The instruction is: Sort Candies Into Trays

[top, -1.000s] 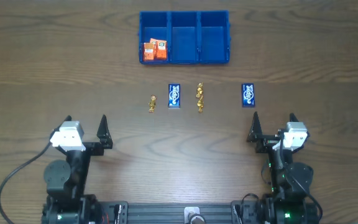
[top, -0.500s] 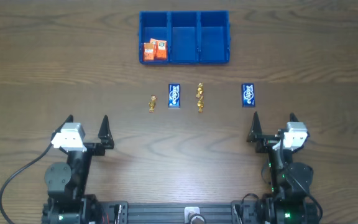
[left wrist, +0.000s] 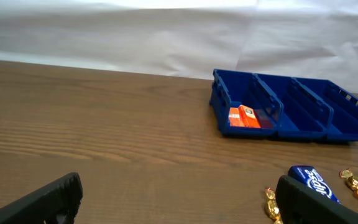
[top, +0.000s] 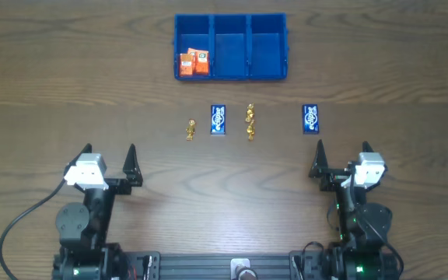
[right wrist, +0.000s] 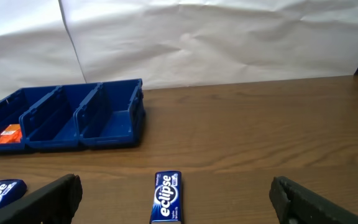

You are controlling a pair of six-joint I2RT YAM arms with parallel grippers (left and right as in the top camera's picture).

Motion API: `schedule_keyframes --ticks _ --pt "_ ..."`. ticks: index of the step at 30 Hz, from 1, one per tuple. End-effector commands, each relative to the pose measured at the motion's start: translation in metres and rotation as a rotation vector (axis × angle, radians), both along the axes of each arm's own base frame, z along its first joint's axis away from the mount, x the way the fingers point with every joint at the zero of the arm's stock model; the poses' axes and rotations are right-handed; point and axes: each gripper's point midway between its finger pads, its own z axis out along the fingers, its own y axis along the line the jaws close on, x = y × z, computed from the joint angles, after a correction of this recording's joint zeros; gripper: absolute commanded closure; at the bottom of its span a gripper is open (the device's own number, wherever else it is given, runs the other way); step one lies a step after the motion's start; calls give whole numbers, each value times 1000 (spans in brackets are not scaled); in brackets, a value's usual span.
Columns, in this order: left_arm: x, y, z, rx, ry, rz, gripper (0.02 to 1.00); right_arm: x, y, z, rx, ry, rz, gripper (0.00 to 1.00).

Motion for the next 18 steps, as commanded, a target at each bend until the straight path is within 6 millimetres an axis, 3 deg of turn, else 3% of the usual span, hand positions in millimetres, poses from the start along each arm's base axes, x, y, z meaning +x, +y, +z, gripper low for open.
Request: schedule_keyframes --ticks 1,3,7,11,14,17,18 --pt "0 -3 -16 -7 32 -16 23 0 1 0 7 -5 4 1" --pt "0 -3 -16 -7 32 -16 20 -1 2 10 78 1 5 1" --pt "0 -3 -16 -7 32 -16 23 -1 15 72 92 84 94 1" --pt "0 -3 -16 -7 32 -16 20 23 8 116 54 271 89 1" --pt "0 -3 -16 -7 32 -16 20 49 6 113 8 509 108 1" --pt "0 -3 -16 -7 32 -16 20 78 0 87 11 755 100 1" --pt "0 -3 -16 -7 32 -16 20 90 -2 69 21 854 99 1"
